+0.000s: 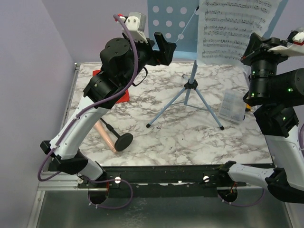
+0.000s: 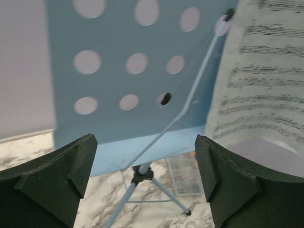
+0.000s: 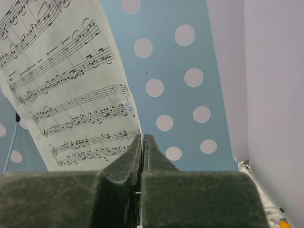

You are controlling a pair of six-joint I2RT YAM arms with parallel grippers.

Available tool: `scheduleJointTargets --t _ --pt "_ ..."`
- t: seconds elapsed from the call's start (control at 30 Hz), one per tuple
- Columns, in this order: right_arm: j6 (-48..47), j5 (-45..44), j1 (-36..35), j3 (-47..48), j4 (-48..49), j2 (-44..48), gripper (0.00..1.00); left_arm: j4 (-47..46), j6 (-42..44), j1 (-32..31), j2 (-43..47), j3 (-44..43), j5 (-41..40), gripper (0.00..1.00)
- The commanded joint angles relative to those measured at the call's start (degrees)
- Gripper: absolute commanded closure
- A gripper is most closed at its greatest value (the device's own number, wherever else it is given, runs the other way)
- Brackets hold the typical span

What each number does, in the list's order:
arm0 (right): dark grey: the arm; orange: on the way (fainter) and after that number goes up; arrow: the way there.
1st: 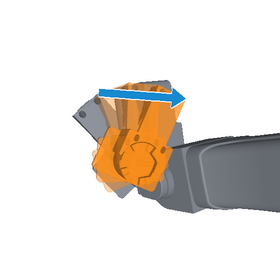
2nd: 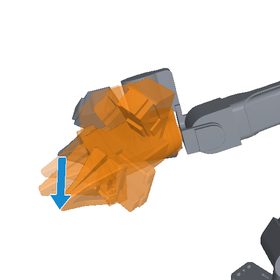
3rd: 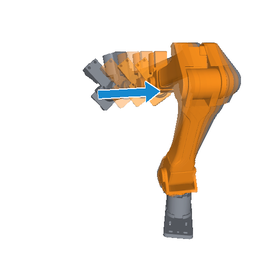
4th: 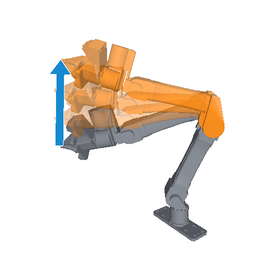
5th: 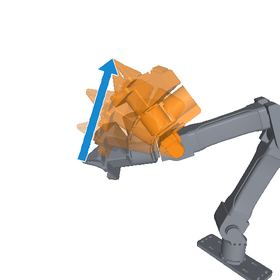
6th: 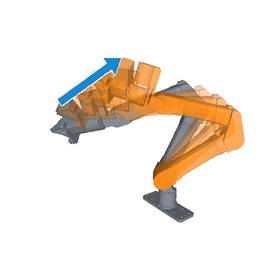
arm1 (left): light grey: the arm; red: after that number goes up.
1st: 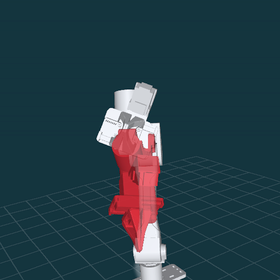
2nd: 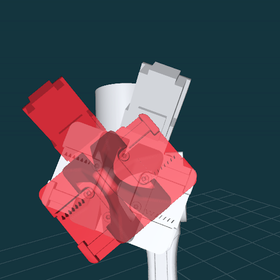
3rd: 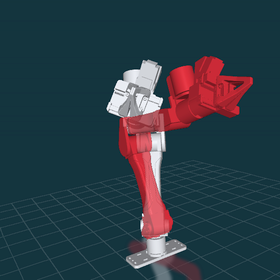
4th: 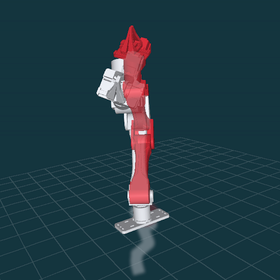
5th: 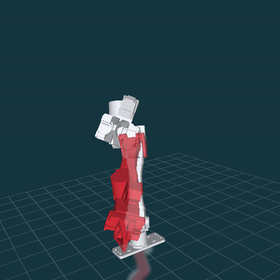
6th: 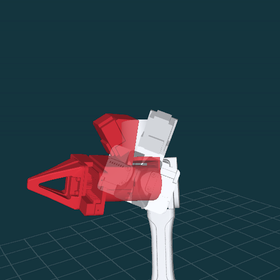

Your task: Set up the instrument practice props

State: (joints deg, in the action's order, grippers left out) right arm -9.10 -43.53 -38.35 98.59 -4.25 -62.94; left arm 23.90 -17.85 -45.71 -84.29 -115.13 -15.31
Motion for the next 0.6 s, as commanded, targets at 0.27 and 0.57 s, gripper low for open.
scheduleJointTargets --t 0.27,0.57 --pt "0.9 -2.6 -0.2 1.2 3.7 0.1 1.0 -2.3 0.8 0.4 -8.8 -11.9 12.7 0.34" --pt "0.7 -1.3 -0.2 1.3 3.7 1.1 1.0 -3.5 1.2 1.1 -13.9 -17.2 12.2 0.46"
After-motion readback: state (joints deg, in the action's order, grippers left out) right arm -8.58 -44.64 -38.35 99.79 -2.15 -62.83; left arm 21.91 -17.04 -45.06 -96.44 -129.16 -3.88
